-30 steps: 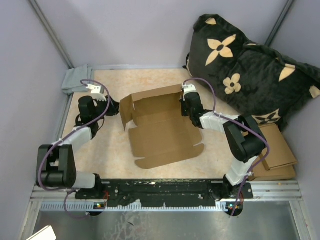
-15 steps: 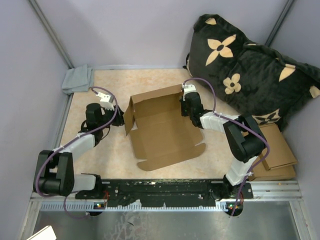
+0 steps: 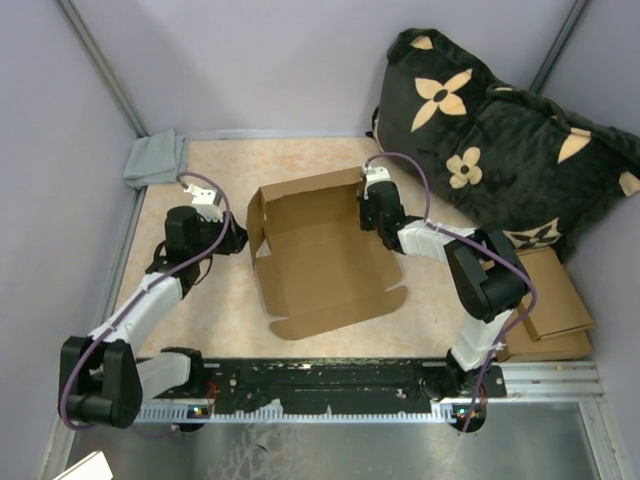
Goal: Fold the paper box
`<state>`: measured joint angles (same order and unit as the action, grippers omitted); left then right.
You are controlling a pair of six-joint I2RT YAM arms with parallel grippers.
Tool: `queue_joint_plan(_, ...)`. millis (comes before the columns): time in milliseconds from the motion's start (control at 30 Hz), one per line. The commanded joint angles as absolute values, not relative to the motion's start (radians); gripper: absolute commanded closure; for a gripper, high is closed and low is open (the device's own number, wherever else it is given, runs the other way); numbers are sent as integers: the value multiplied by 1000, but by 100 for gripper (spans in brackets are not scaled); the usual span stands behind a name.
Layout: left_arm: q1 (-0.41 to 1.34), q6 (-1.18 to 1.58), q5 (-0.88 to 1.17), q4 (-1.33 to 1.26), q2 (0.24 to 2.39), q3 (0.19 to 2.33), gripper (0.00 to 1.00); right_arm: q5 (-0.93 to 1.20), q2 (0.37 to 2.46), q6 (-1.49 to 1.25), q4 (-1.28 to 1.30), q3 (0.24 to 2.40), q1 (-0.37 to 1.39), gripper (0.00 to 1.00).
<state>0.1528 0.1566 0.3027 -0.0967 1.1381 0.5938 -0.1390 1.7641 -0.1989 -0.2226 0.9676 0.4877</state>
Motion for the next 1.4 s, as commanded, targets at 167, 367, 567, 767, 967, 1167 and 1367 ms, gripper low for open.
queue_joint_plan(167,158,140,214,-29,1158,602,53,-109,1837,-242,-48,1122,488,100)
queue_joint_plan(367,158,136,220,-55,1220,650,52,-63,1840,-211,91,1218,488,100)
queue_joint_plan(567,157,88,196,-67,1255,677,52,-58,1875,-180,265,1334,488,100)
queue_joint_plan(767,156,82,76,29,1270,747,52,-107,1893,-191,306,1377,488,100)
queue_joint_plan(967,156,153,-22,246,1220,817,54,-127,1925,-216,294,1412,488,100)
queue_joint_plan(1167,153,138,-62,57,1123,669,52,-103,1942,-222,285,1427,488,100)
queue_joint_plan(1367,152,96,35,-44,1155,654,51,-67,1928,-200,267,1408,488,100)
